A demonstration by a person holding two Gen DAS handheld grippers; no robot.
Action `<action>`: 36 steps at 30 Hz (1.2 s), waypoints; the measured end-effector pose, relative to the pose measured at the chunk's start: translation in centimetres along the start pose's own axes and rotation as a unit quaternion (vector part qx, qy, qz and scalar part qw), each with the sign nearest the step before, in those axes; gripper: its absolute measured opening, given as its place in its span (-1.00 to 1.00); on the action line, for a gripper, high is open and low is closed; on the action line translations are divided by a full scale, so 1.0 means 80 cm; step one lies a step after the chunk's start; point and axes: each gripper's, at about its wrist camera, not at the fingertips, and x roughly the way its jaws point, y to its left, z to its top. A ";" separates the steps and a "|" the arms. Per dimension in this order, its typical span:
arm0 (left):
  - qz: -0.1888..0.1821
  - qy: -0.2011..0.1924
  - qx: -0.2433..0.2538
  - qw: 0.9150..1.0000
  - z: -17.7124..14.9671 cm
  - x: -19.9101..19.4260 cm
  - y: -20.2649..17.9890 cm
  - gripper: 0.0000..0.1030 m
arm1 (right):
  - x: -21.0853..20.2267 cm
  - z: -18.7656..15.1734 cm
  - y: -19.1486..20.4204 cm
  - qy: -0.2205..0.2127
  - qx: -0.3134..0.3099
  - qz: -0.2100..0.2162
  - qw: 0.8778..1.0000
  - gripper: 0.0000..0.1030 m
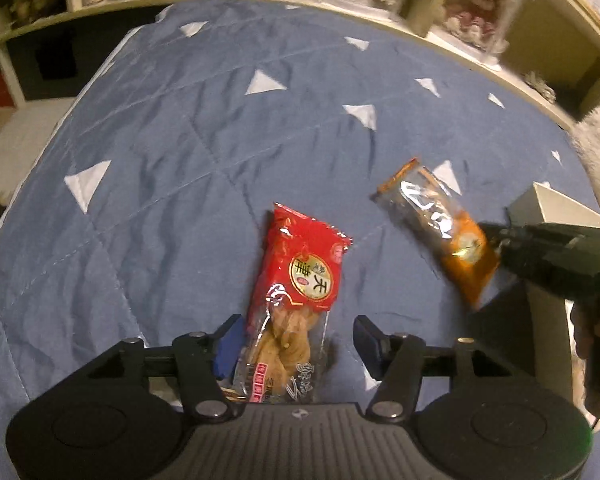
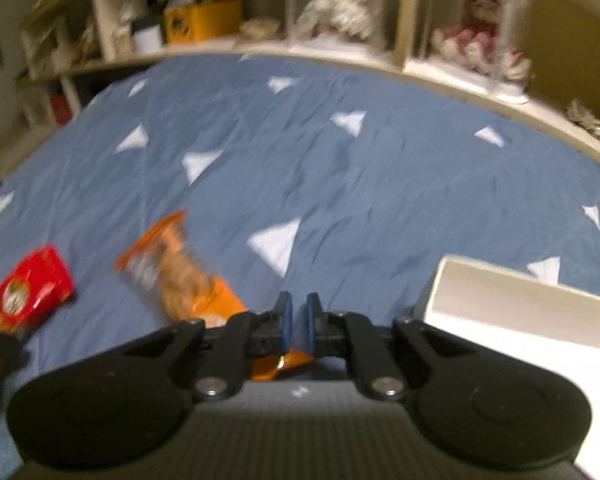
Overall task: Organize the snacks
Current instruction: 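Grasp the red dough bag with left tool while right grasps orange bag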
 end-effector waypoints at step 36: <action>0.041 0.021 0.153 0.987 0.009 0.035 -0.019 -0.11 | -0.004 -0.014 0.055 0.005 0.039 0.048 0.998 -0.13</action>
